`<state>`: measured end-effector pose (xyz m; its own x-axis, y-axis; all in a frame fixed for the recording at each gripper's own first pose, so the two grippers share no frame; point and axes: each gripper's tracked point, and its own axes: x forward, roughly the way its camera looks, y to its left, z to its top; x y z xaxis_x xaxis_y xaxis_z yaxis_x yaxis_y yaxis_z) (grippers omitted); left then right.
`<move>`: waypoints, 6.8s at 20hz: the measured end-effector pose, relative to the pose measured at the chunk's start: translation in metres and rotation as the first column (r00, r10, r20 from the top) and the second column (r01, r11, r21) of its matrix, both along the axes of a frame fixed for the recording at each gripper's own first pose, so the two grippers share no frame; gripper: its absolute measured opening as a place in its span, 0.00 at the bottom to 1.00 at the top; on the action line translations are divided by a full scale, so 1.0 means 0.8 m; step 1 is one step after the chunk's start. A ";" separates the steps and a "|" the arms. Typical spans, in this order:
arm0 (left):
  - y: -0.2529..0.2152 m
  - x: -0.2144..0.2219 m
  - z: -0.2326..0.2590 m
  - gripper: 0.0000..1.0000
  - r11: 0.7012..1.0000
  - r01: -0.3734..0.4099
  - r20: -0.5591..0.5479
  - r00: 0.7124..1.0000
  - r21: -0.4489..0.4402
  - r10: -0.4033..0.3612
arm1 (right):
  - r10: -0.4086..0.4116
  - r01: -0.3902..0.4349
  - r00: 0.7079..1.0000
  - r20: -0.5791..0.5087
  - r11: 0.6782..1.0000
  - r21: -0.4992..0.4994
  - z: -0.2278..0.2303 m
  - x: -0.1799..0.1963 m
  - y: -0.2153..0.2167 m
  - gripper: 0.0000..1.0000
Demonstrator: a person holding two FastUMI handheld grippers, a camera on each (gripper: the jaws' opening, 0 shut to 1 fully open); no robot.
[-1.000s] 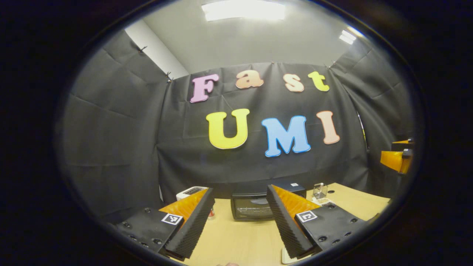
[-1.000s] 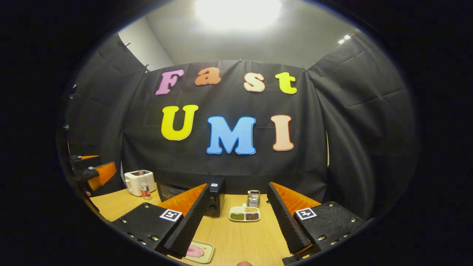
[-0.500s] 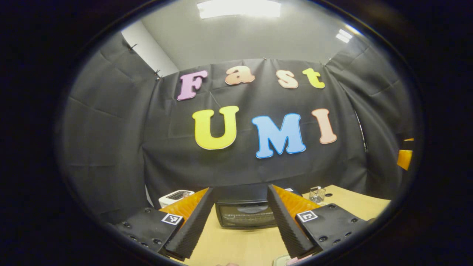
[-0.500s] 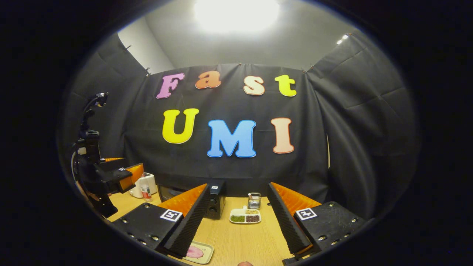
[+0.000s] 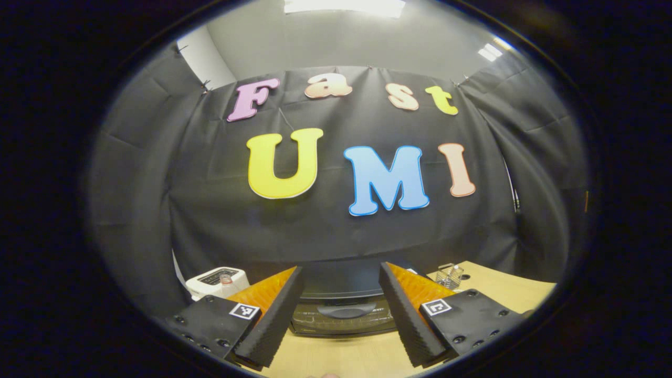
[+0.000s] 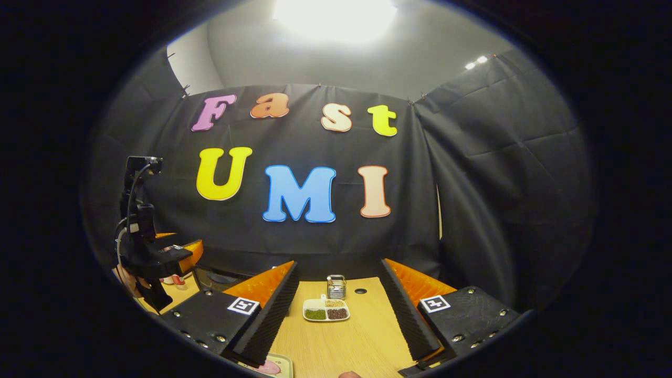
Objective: Open the electric oven with the left hand, put the food in, and close the electric oven.
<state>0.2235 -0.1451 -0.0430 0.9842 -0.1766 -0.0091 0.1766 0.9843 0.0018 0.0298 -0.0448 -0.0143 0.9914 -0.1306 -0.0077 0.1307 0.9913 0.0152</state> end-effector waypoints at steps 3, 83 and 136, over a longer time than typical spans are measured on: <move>-0.008 0.034 -0.030 0.96 0.999 0.029 -0.032 0.999 0.017 -0.029 | -0.052 0.051 0.998 -0.020 0.998 -0.023 -0.006 0.000 0.001 0.96; 0.074 -0.245 -0.019 0.90 0.987 -0.161 -0.074 0.984 0.015 0.162 | 0.542 -0.399 0.659 -0.522 0.839 0.369 -0.231 -0.040 0.104 0.98; 0.205 -0.209 -0.020 1.00 0.958 -0.283 -0.064 0.956 0.041 0.285 | 0.685 0.085 0.233 -0.690 0.692 0.717 -0.380 -0.050 0.176 0.00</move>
<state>0.0566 0.0188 -0.0586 0.9906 0.1118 -0.0792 -0.1097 0.9935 0.0304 -0.0101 0.0959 -0.3186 0.2130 0.5908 -0.7782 0.1294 0.7724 0.6218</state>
